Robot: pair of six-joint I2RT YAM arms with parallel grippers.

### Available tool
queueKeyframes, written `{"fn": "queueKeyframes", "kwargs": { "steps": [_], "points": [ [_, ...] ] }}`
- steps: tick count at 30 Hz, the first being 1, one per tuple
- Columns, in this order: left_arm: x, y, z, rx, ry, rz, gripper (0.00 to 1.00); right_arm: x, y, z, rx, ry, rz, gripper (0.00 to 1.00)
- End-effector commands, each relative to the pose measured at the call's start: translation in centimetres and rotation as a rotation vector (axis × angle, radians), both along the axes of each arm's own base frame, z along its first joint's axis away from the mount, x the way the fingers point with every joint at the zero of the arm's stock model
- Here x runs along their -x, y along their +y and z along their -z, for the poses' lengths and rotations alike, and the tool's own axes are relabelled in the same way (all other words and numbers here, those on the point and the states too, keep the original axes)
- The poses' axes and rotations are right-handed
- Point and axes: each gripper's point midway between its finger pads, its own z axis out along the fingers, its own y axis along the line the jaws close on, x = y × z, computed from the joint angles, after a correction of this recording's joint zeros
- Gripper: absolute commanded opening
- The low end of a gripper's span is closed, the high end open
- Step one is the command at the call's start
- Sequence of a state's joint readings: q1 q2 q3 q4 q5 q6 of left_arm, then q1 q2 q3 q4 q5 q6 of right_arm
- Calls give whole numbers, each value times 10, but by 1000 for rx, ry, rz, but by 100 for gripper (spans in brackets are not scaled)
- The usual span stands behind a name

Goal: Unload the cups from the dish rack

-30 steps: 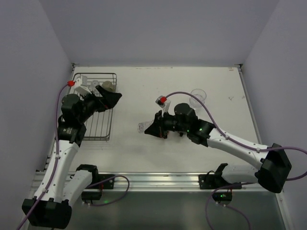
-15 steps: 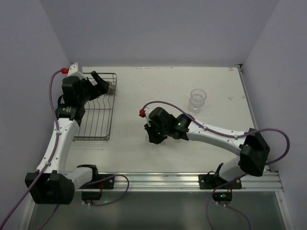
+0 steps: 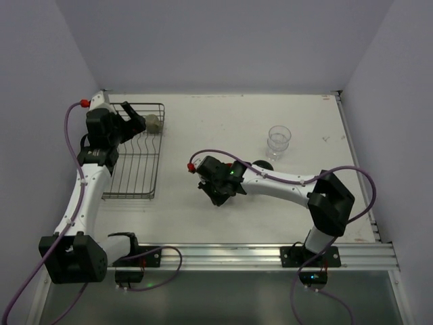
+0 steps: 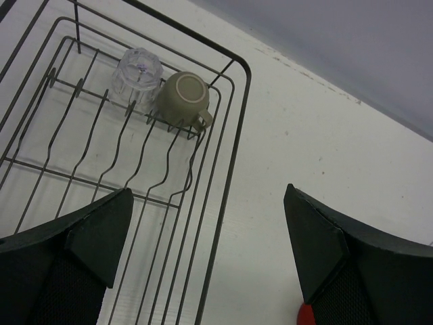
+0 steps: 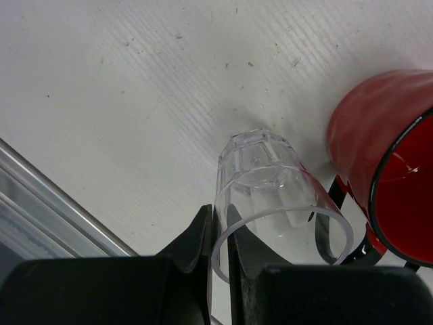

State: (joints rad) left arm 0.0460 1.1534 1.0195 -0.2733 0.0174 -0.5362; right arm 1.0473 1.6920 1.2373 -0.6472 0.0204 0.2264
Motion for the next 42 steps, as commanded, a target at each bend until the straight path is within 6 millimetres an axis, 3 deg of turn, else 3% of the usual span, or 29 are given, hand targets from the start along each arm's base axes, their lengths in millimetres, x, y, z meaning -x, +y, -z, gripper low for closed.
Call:
{"fn": "queueKeyframes", "kwargs": {
  "steps": [1,6,14,19,23,25,29,31,33,34,39,42],
  "points": [
    [-4,11,-14,-35,-68,-35,100,-6,4,-2,42,-22,-22,4],
    [-4,13,-12,-38,-65,-33,100,-9,7,6,64,-15,-27,9],
    [-2,18,-16,-50,-69,-41,100,-9,13,4,45,-13,-41,26],
    [-2,20,-18,-48,-70,-47,100,-10,14,2,38,-18,-40,29],
    [-2,19,-21,-45,-75,-45,100,-13,19,-27,-34,-61,-32,33],
    [-2,19,-22,-41,-75,-47,100,-15,20,-43,-78,-91,-22,41],
    [-2,19,-19,-40,-58,-46,100,-14,17,-101,-238,-179,-3,61],
    [-3,21,-17,-43,-49,-53,100,-12,16,-119,-299,-209,2,71],
    [-5,24,-15,-56,-40,-69,100,-9,11,-147,-385,-253,13,77],
    [-8,27,-8,-66,-19,-74,100,-8,6,-150,-400,-261,18,79],
    [-31,31,15,-87,47,-69,92,1,-6,-186,-578,-338,39,79],
    [-51,30,30,-75,77,-59,79,5,-17,-192,-640,-373,53,72]
  ]
}}
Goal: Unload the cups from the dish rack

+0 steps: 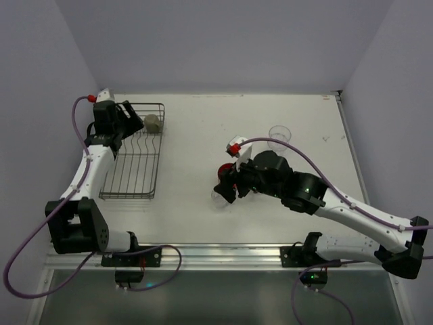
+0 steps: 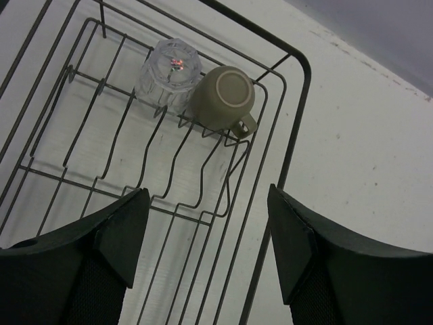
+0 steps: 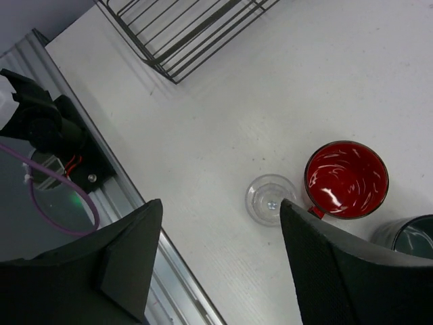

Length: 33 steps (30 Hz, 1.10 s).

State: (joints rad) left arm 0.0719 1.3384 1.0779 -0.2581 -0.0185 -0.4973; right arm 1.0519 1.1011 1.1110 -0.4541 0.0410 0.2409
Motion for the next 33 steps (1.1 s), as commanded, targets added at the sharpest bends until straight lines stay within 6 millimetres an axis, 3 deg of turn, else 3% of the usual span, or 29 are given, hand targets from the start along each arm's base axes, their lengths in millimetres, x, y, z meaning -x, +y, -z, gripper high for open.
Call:
{"fn": "queueKeyframes", "kwargs": {
  "steps": [1,4,8,9,13,15,26,33],
  "points": [
    [-28,11,0,-30,-14,-19,75,-2,-5,-6,-86,-39,38,69],
    [-54,18,-1,-62,-19,-43,73,-3,-12,2,-95,-44,69,54],
    [-80,35,10,-124,10,-94,73,-2,-16,5,-132,-50,79,53],
    [-87,36,26,-133,42,-91,73,-2,-16,7,-138,-52,81,53],
    [-106,44,36,-182,63,-98,73,-2,-14,10,-143,-52,73,53],
    [-113,47,49,-202,92,-100,74,-1,-12,15,-134,-45,63,53],
    [-141,44,66,-226,102,-48,70,-5,1,22,-116,-35,42,53],
    [-145,49,89,-243,151,-54,62,-17,-4,12,-111,-90,86,55]
  ]
}}
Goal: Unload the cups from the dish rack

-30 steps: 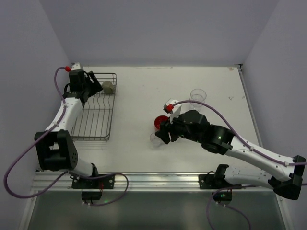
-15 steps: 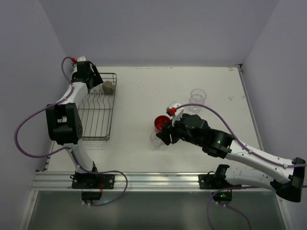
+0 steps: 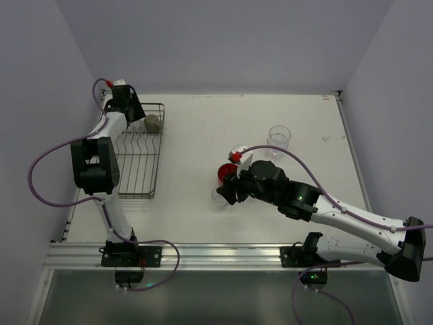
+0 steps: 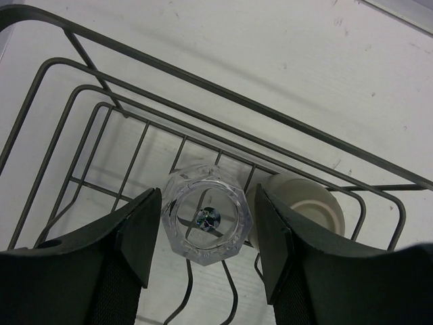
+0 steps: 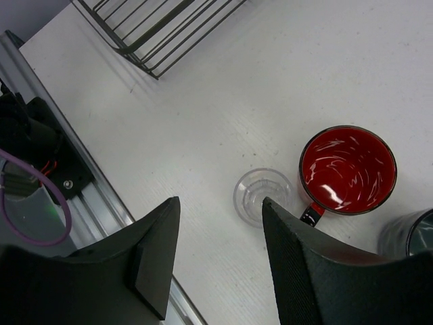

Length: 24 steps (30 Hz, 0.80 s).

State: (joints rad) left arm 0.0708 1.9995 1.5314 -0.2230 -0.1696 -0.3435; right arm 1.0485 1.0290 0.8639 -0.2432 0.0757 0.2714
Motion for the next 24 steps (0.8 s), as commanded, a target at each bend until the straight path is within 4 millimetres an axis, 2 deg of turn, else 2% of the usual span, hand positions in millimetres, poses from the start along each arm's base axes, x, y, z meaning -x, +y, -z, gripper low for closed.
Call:
{"fn": "queueKeyframes", "kwargs": {
  "steps": [1,2,5,6,8,9,11,12,14,15,17,18,20,21,22,23,24],
  "points": [
    [-14,8,-10,-47,-43,-9,62,-16,1,-35,-71,-93,50,56],
    [-15,7,-10,-47,-43,-8,61,-18,-2,-39,-72,-108,63,56],
    [-15,9,-11,-49,-47,-14,46,-17,-5,-53,-103,-128,63,56],
    [-16,9,-19,-48,-62,-17,34,-17,-6,-58,-114,-134,62,57],
    [-18,8,-31,-38,-92,-17,27,-17,-5,-61,-121,-135,56,57],
    [-18,7,-46,-36,-121,-19,21,-18,-4,-63,-126,-133,58,58],
    [-20,5,-66,-20,-165,-23,18,-18,0,-62,-133,-123,54,59],
    [-19,5,-83,-14,-199,-27,16,-17,4,-65,-152,-123,41,60],
    [-19,0,-105,13,-239,-26,14,-18,10,-64,-178,-104,32,62],
    [-16,-2,-127,25,-282,-20,13,-17,14,-68,-200,-96,23,63],
    [-10,-11,-147,68,-324,2,11,-16,19,-70,-228,-65,20,64],
    [-1,-16,-172,81,-373,15,10,-15,21,-73,-255,-62,15,64],
    [13,-29,-181,152,-395,44,9,-11,23,-80,-314,-38,11,64],
    [28,-40,-207,200,-457,61,7,-11,24,-83,-346,-37,11,64],
    [37,-57,-194,256,-443,122,7,-10,26,-89,-387,-23,14,64],
    [48,-67,-194,296,-444,147,7,-10,25,-93,-413,-20,18,64],
    [66,-82,-214,328,-488,191,6,-10,23,-101,-454,-25,25,63]
  ]
}}
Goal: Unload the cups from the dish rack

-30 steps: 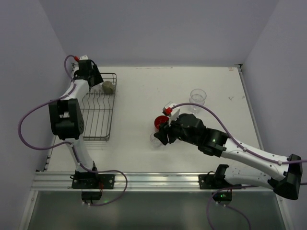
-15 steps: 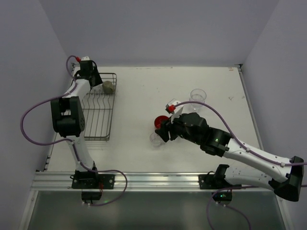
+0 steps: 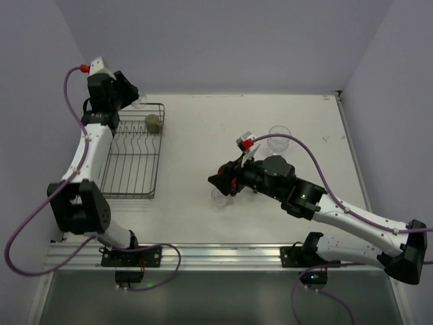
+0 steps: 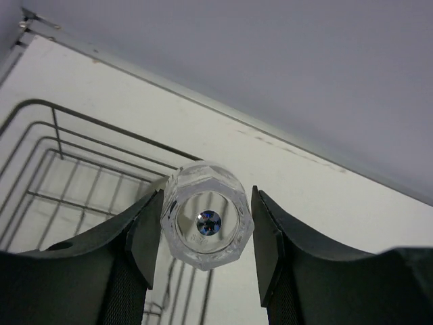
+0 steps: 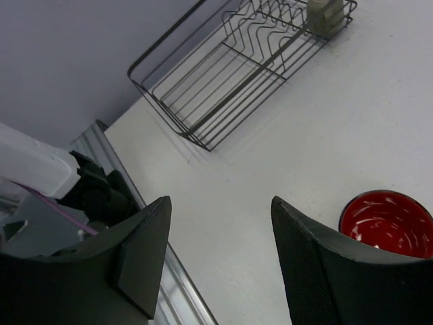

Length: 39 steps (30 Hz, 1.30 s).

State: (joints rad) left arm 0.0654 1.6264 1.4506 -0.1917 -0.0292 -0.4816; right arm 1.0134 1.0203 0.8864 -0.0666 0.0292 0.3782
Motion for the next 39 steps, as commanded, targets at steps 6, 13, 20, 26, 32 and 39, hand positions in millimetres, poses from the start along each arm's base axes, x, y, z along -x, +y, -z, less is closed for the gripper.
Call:
{"fn": "queueKeyframes", "kwargs": {
  "steps": [6,13,20,26,32,39],
  "points": [
    [136,-127,-30,444,-190,447,6,12,3,-69,-350,-11,-58,63],
    [219,-173,-37,582,-261,672,6,10,7,-78,-468,80,-167,63],
    [265,-201,-41,747,-304,816,6,4,28,-72,-478,131,-230,62],
    [282,-222,-47,788,-297,892,6,2,35,-63,-488,147,-246,62],
    [288,-225,-51,791,-320,901,6,-1,33,-62,-497,141,-227,61],
    [294,-233,-52,827,-323,940,6,0,35,-59,-513,167,-236,59]
  ]
}}
